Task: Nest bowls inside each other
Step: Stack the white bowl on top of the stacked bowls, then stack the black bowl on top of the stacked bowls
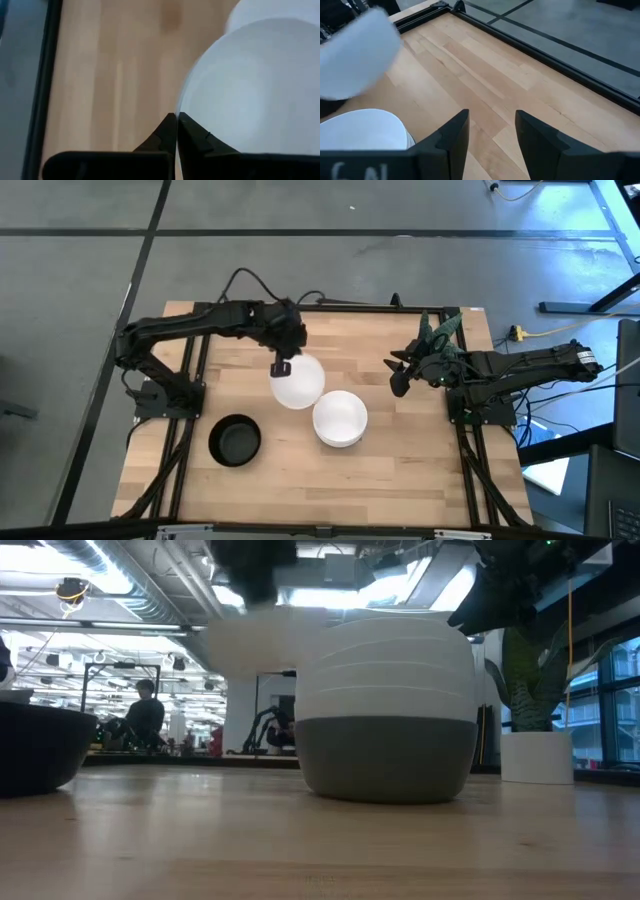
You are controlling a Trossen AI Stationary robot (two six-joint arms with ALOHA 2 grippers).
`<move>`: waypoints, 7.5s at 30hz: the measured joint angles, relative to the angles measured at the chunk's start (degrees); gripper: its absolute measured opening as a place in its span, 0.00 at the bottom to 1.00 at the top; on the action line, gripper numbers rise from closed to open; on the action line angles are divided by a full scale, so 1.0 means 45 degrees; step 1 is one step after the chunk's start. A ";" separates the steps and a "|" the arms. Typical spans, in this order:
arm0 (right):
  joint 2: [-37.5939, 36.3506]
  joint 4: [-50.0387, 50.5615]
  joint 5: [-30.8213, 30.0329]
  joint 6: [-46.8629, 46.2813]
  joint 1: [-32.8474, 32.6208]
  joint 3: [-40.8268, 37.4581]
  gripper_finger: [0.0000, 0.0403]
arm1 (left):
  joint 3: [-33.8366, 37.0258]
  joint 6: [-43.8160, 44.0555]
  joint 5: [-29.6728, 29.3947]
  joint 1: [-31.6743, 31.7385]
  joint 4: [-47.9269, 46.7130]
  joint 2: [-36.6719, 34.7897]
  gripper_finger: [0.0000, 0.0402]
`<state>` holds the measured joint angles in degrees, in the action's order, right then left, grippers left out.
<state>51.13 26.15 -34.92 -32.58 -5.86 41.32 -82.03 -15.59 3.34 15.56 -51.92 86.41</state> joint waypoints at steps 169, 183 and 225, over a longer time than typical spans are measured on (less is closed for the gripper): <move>-0.0005 0.0219 0.1369 0.1370 0.0043 0.0010 0.40 | 0.8405 0.5996 -0.1245 -0.6743 0.0578 -0.1124 0.44; -0.0005 0.0219 0.1360 0.1365 0.0042 0.0010 0.40 | 0.8405 0.6469 -0.1157 -0.6738 0.0593 -0.1124 0.10; -0.0005 0.0188 0.1350 0.1700 0.0116 0.0005 0.40 | 0.3688 0.9110 0.0452 -0.2334 0.3333 -0.3830 0.00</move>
<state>51.11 27.00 -28.84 -24.93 -5.34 41.34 -65.43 25.41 5.37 5.05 -36.92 69.18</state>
